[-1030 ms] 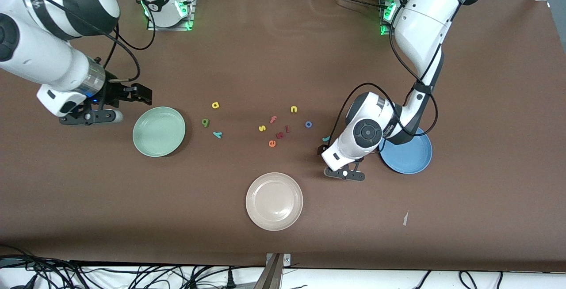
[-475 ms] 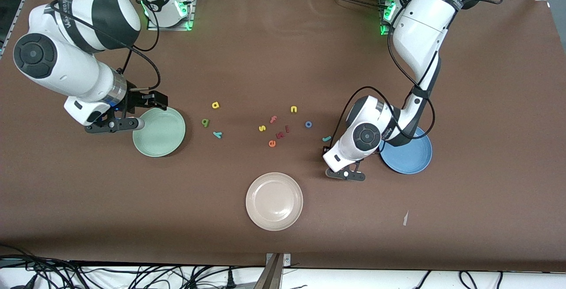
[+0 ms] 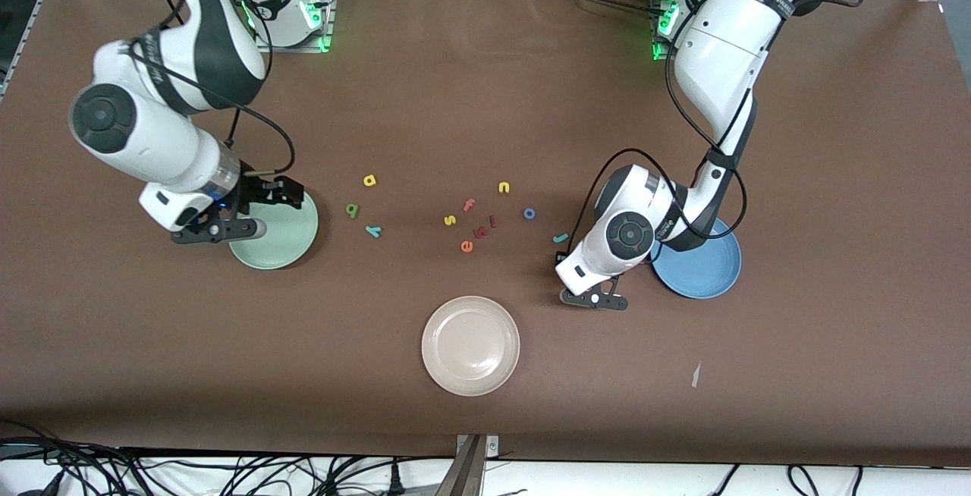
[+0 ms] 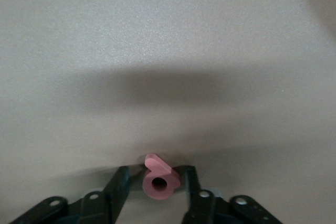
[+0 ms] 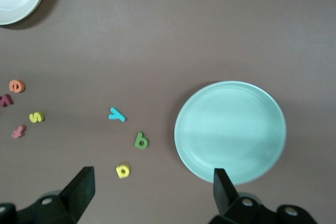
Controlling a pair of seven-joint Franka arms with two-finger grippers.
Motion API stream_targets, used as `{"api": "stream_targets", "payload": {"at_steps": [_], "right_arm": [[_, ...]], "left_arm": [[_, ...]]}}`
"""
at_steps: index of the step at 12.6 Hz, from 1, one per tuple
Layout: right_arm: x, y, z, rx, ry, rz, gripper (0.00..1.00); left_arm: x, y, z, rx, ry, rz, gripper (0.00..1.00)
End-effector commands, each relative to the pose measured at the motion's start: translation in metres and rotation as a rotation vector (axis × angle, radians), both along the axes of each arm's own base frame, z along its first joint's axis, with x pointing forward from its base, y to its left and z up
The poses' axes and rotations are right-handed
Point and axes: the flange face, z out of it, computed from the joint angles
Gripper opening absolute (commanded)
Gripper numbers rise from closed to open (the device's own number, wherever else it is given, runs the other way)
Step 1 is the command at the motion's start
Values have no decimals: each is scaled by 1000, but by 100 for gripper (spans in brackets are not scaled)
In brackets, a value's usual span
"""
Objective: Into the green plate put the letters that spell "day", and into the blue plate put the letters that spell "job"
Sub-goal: 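Grasp the pink letter with the left gripper while the right gripper reaches out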
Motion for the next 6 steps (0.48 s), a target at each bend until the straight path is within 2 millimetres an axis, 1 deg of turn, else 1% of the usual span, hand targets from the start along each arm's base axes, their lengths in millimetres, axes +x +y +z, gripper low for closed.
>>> {"api": "stream_targets", "payload": {"at_steps": [1,2,4,5,6], "right_arm": [[-16,7,-20,17,-36,-9,100],[-19,12,-24,21,-46,-4,100],[-30,14,-49,37,-88,2,100],[-37,16,-60,53,-105,2,100],[-40,19,-67,58,-108,5,100]], "left_arm": [[-4,-2,-2,15,7,-11,14],[-4,-3,-1,15,7,-13,12],[-2,1,7,19,13,-10,1],[-3,1,17,33,39,-12,0],[-3,4,28,45,54,-9,0]]}}
